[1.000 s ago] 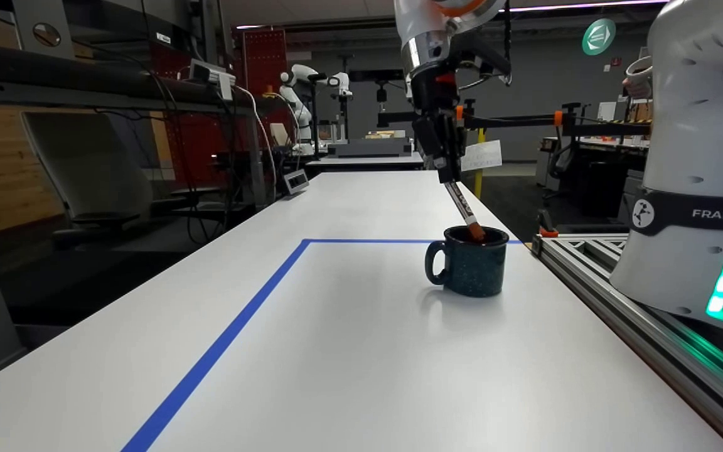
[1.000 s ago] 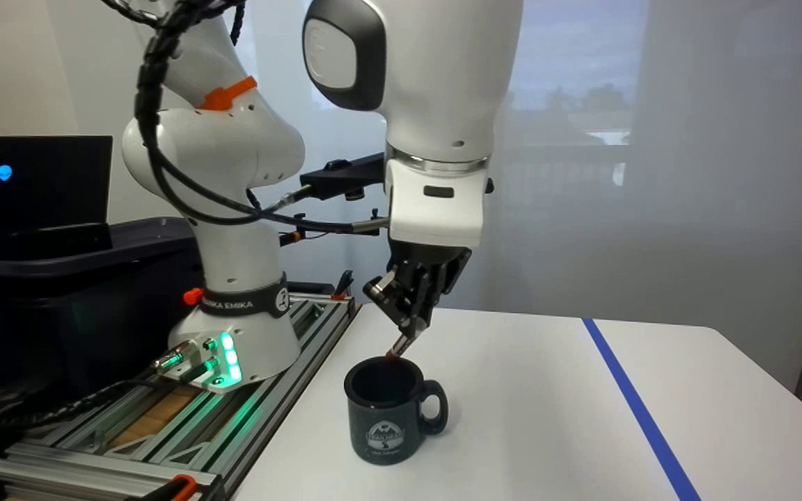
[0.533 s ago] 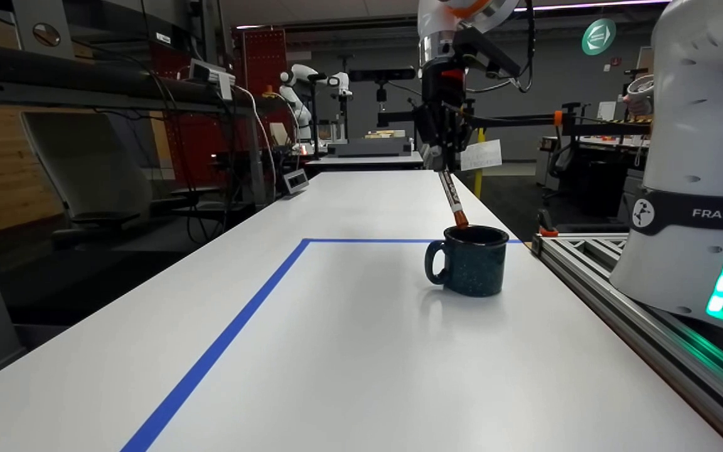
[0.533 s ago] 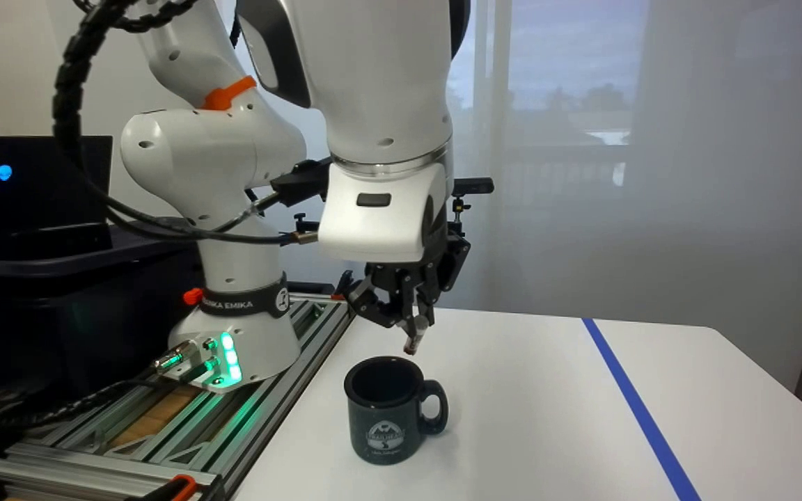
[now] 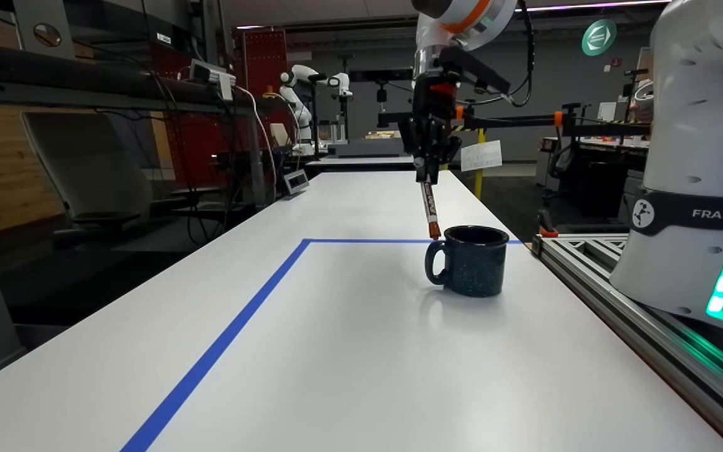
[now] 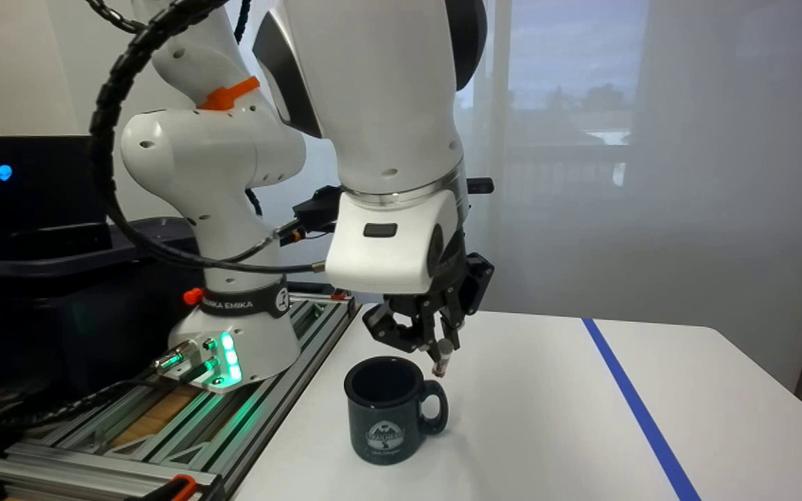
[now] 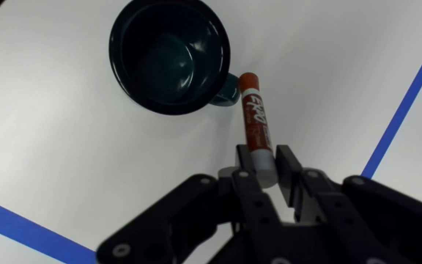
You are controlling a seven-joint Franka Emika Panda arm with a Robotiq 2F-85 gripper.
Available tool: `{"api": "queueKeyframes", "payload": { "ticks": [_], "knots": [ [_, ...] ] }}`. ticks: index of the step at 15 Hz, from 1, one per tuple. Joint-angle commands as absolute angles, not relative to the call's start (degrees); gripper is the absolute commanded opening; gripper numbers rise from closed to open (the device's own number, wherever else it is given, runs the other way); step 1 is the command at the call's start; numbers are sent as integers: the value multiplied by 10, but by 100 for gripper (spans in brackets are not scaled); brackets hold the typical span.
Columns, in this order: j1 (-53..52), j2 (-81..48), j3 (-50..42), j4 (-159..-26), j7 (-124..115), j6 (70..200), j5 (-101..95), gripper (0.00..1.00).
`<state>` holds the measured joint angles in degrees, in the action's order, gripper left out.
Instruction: Remove the marker from the mug and place it in front of the mug
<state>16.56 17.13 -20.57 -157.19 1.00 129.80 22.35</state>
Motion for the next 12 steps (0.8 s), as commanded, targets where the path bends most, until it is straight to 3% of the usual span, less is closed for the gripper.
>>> {"api": "queueKeyframes", "payload": {
  "ticks": [1, 12],
  "knots": [
    [142, 150, -202, -1572, 34, 1322, 283, 5],
    [131, 61, -169, -1565, 20, 1370, 302, 5]
  ]
}}
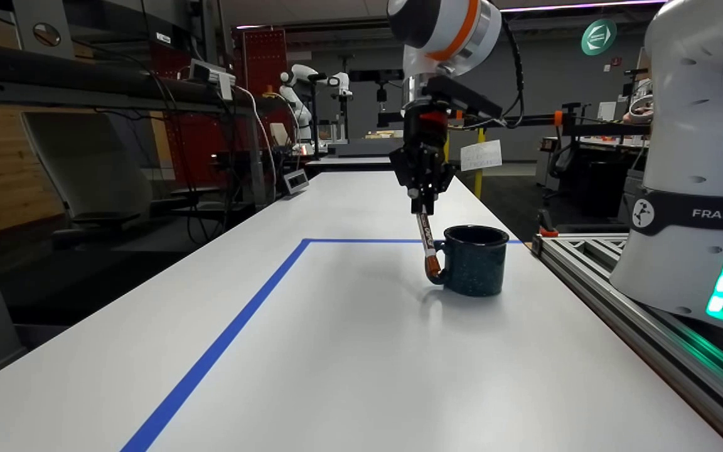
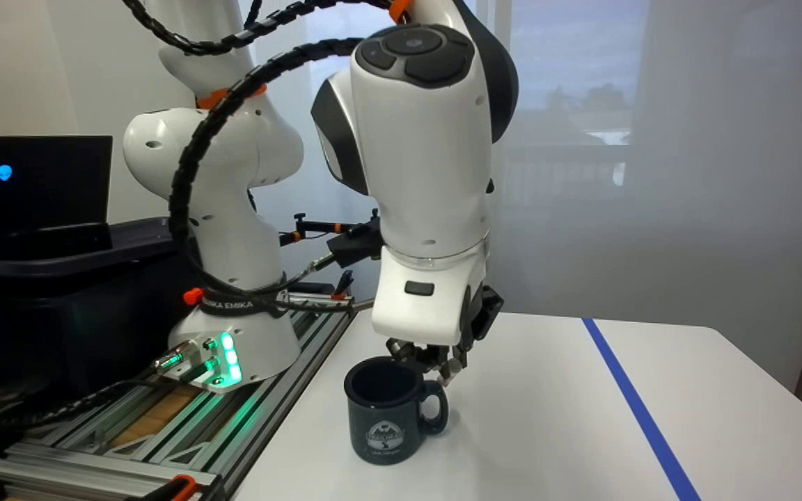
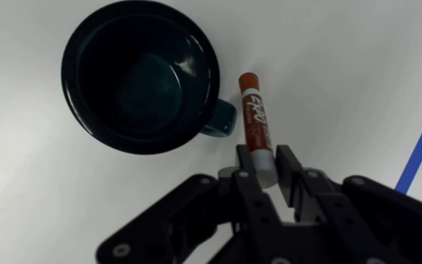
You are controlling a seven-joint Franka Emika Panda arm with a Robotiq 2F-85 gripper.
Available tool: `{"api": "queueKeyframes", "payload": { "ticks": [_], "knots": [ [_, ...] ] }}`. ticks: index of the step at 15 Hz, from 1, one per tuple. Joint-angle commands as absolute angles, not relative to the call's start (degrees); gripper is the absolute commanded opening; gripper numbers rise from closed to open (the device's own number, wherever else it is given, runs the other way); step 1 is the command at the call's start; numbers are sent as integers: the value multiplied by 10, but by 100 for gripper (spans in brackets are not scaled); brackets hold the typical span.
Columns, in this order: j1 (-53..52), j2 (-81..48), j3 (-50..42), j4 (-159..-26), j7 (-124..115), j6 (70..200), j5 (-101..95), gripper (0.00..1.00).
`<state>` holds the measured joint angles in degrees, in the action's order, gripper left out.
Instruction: Remove the marker from the mug and place it in front of the mug
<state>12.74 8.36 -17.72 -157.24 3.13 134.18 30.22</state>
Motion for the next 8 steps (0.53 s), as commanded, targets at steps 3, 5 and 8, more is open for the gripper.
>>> {"api": "queueKeyframes", "payload": {
  "ticks": [3, 5, 8],
  "knots": [
    [129, 38, -164, -1557, 12, 1401, 299, 5],
    [127, 25, -159, -1551, 11, 1411, 300, 5],
    [126, 5, -149, -1544, 1, 1428, 289, 5]
  ]
}}
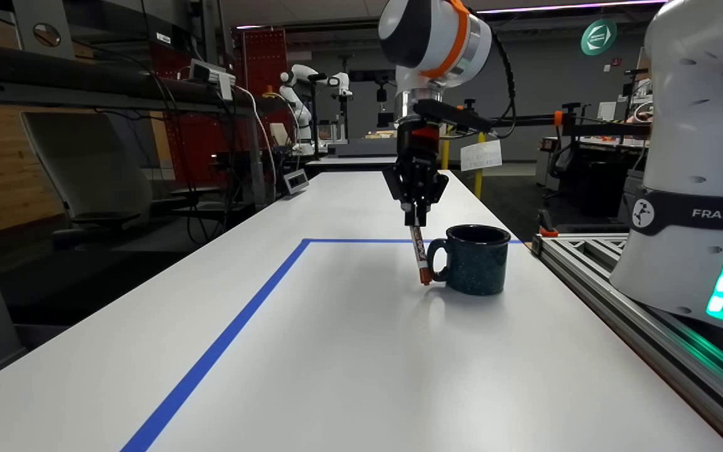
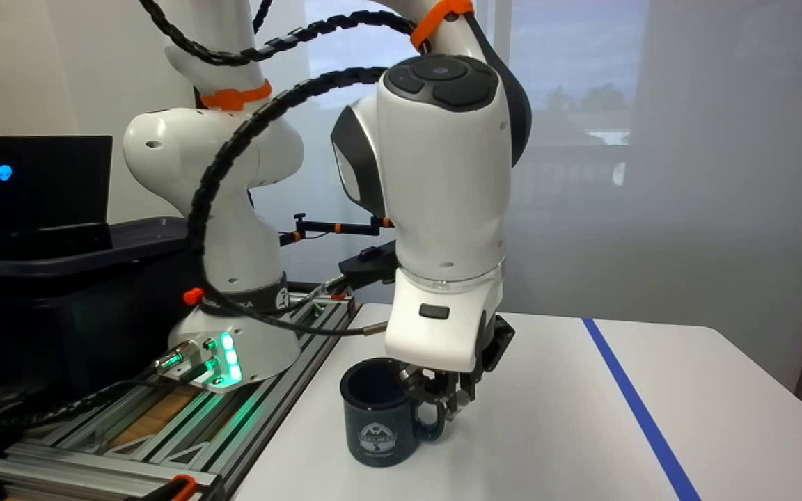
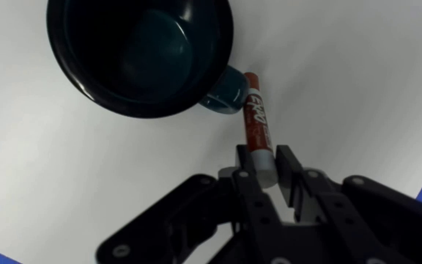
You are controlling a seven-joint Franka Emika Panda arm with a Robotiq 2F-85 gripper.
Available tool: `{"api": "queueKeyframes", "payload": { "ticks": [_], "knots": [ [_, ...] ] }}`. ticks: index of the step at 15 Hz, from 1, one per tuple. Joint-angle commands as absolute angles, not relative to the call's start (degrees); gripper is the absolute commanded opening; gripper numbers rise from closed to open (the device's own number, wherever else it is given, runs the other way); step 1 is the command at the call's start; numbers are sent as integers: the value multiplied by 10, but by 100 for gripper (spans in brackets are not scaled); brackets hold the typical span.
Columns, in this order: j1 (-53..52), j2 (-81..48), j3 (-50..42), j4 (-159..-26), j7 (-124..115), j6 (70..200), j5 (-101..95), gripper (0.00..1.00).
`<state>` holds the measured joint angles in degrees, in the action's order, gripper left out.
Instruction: Remove the marker from the mug and place it in front of the mug
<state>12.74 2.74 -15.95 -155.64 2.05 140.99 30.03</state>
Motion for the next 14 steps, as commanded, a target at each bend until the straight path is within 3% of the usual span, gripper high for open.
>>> {"api": "queueKeyframes", "payload": {
  "ticks": [1, 14],
  "knots": [
    [126, -3, -145, -1542, -7, 1435, 280, 5],
    [98, -70, -136, -1540, -187, 1576, 24, 5]
  ]
}}
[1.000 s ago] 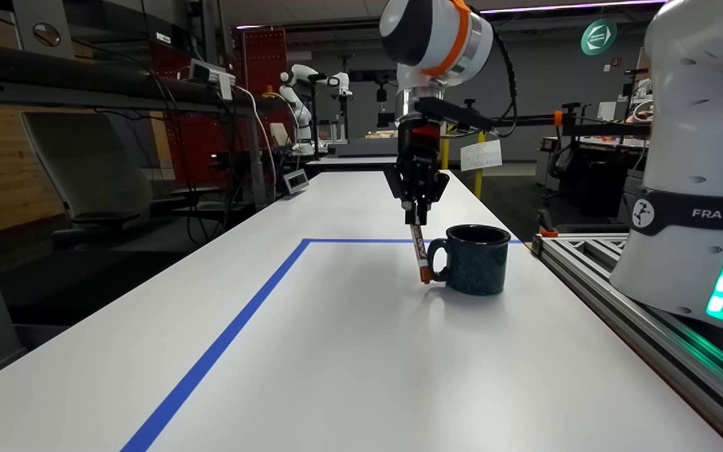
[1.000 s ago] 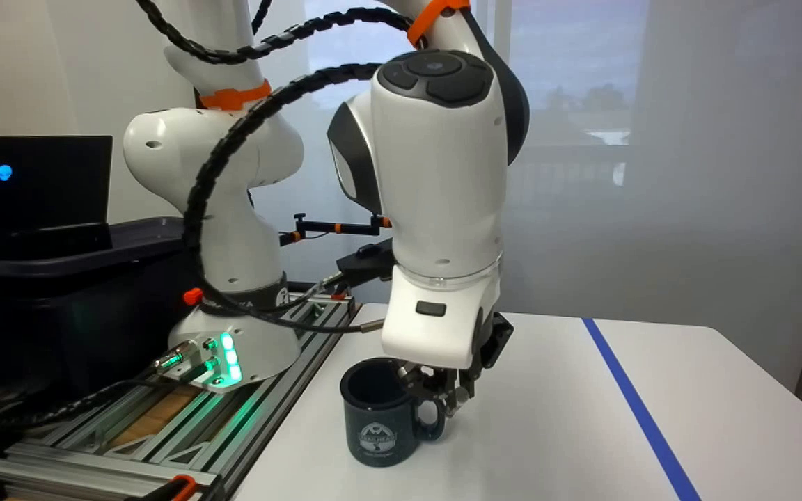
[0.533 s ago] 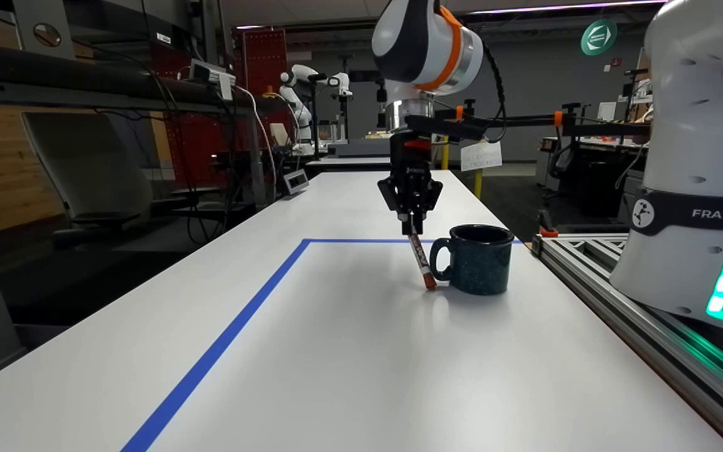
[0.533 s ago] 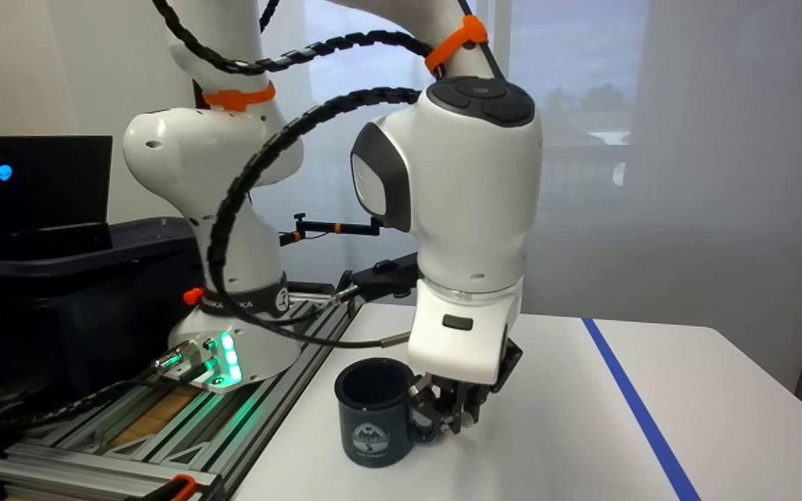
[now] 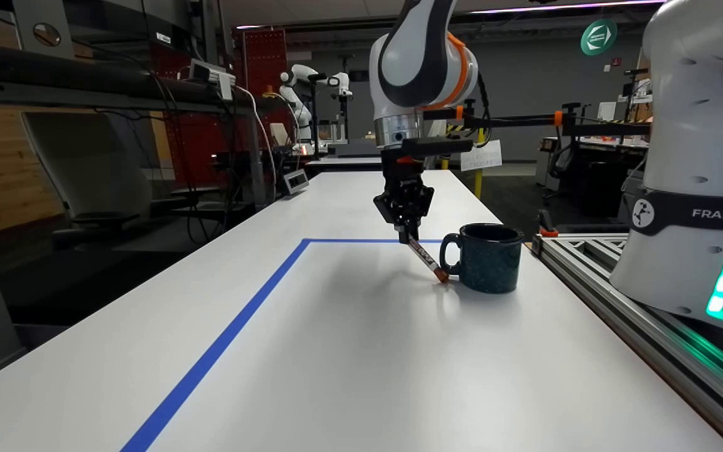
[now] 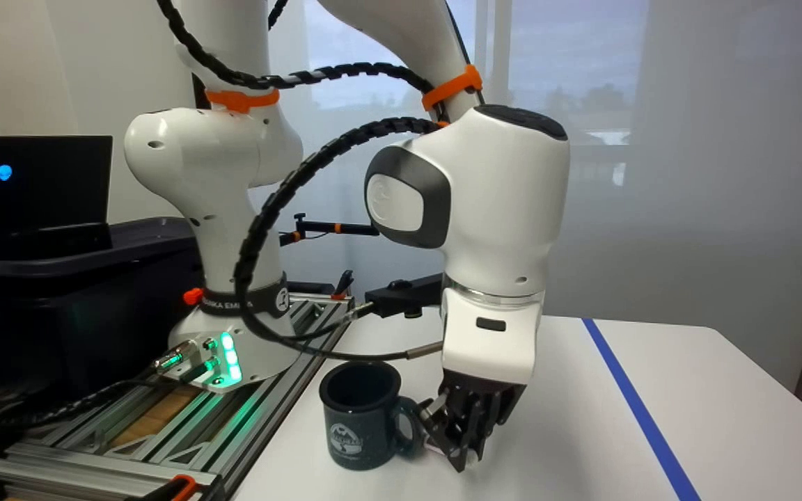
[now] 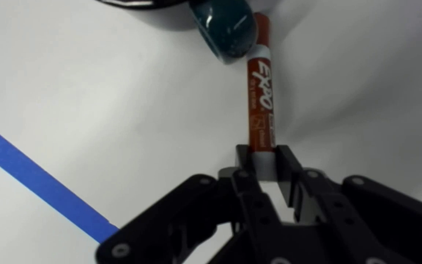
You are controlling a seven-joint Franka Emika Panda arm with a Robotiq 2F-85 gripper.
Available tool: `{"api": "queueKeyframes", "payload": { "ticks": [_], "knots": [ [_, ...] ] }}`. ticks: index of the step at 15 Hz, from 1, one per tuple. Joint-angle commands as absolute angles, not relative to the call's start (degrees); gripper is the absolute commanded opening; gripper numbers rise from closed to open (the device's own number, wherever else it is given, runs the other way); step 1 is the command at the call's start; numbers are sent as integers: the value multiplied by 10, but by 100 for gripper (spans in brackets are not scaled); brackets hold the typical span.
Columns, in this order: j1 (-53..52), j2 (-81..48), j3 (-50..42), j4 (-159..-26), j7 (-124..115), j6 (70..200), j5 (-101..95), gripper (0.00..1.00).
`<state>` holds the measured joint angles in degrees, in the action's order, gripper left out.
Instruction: Remove the marker from the mug and place it in front of the mug
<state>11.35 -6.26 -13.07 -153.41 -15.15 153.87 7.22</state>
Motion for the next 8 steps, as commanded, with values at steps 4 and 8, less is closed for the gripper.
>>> {"api": "queueKeyframes", "payload": {
  "ticks": [4, 8],
  "knots": [
    [83, -68, -132, -1553, -193, 1627, 8, 5],
    [64, -71, -124, -1573, -187, 1681, 13, 5]
  ]
}}
